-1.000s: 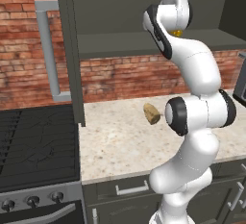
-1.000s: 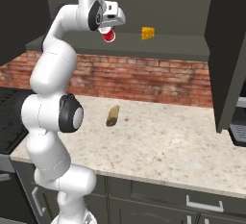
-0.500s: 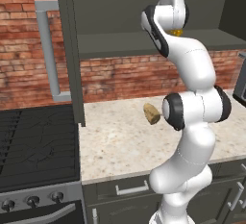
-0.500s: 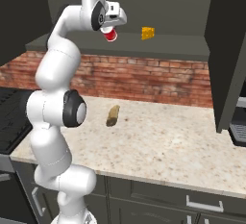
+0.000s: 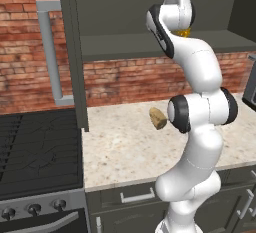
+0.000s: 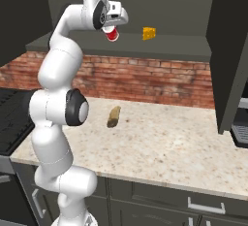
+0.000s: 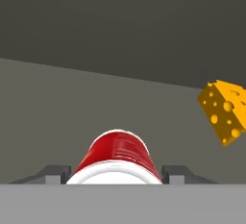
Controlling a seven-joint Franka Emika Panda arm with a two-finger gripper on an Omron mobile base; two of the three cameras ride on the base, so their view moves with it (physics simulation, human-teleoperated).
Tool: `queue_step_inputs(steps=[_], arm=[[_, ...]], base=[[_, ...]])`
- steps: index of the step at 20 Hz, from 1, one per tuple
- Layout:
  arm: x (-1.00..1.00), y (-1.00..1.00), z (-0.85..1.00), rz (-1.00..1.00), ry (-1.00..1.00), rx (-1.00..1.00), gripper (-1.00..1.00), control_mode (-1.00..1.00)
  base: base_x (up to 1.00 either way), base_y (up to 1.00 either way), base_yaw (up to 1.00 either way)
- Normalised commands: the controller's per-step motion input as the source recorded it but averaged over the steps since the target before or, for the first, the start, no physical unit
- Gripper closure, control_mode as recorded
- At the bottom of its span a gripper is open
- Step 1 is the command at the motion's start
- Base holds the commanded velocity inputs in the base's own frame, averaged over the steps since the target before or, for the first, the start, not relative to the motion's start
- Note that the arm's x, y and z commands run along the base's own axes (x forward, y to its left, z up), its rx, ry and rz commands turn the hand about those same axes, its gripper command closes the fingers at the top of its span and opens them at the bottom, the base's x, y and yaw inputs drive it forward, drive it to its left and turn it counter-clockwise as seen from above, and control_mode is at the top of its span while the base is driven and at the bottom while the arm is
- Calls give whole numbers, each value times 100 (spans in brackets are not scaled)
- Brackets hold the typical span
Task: Pick the canned food and jam from the counter and place them in the cabinets closest to them.
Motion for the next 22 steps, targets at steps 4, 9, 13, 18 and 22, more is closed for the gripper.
queue_step_inputs(steps=[4,9,13,18,22], arm=[[0,0,0,0,-1,0,-100,-100],[1,0,0,0,-1,0,-100,-100],[-32,0,2,0,-4,0,-100,-100],[-92,0,1,0,-8,0,-100,-100],[-100,0,-2,0,-4,0,-100,-100]], base=[[0,0,0],[0,0,0],[0,0,0],[0,0,0],[0,0,0]])
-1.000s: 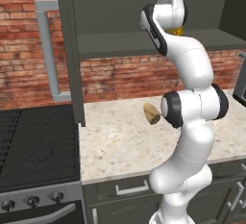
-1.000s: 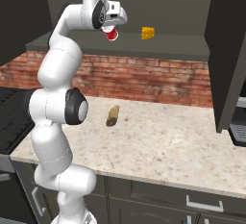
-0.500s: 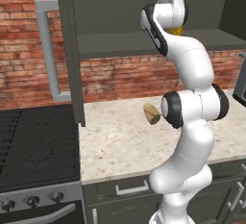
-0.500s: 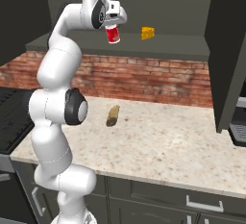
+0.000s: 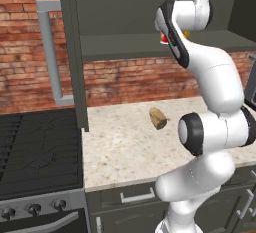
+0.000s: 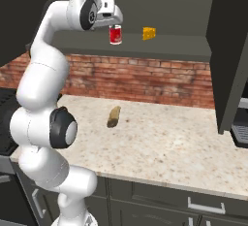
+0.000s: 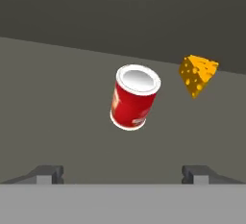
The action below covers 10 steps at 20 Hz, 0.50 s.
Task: Pick the canned food and jam from the counter and place them in the cabinets closest to them.
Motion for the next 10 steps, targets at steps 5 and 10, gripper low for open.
queue_step_inputs(steps=[5,10], arm=[[-100,0,-21,0,-2,-2,-100,-100],[-100,0,-31,0,-3,-3,-100,-100]], base=[[0,0,0],[0,0,0]])
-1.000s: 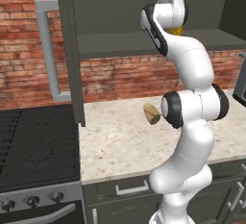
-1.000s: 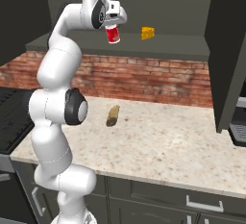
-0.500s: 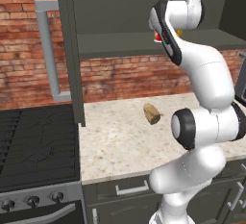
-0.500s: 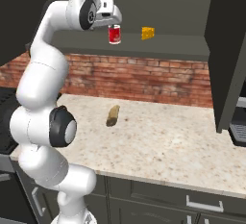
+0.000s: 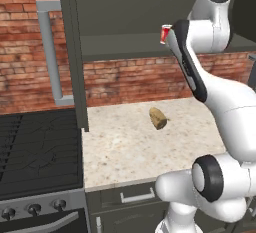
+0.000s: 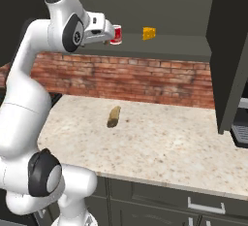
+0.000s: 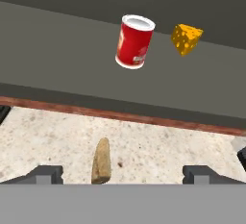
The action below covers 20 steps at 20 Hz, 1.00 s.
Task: Pick the canned food and jam from the counter and place them in the cabinets closest to them.
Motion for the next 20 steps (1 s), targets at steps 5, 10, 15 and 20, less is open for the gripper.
queue_step_inputs(steps=[5,10,15,20], arm=[[-73,0,-9,2,-2,-4,-100,-100],[-20,0,-1,0,0,-1,-100,-100],[0,0,0,0,0,0,-100,-100],[0,0,0,0,0,0,-100,100]], base=[[0,0,0],[0,0,0],[0,0,0],[-15,0,0]])
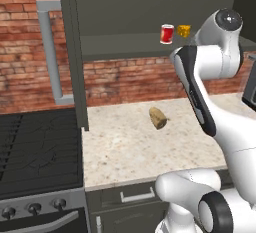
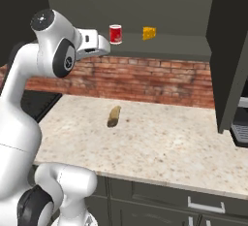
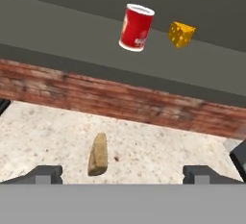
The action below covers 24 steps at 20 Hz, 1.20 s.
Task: Pick the canned food and jam from the counter and place them in the cabinets closest to them.
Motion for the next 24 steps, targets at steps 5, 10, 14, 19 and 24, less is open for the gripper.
queue_step_inputs(steps=[5,10,14,19,24], arm=[[0,0,0,0,0,0,-100,100],[0,0,0,0,0,0,-100,100],[0,0,0,0,0,0,-100,100],[0,0,0,0,0,0,-100,100],[0,0,0,0,0,0,-100,100]], base=[[-65,0,0],[-71,-1,0],[-68,0,0],[-63,0,1],[-55,0,0]])
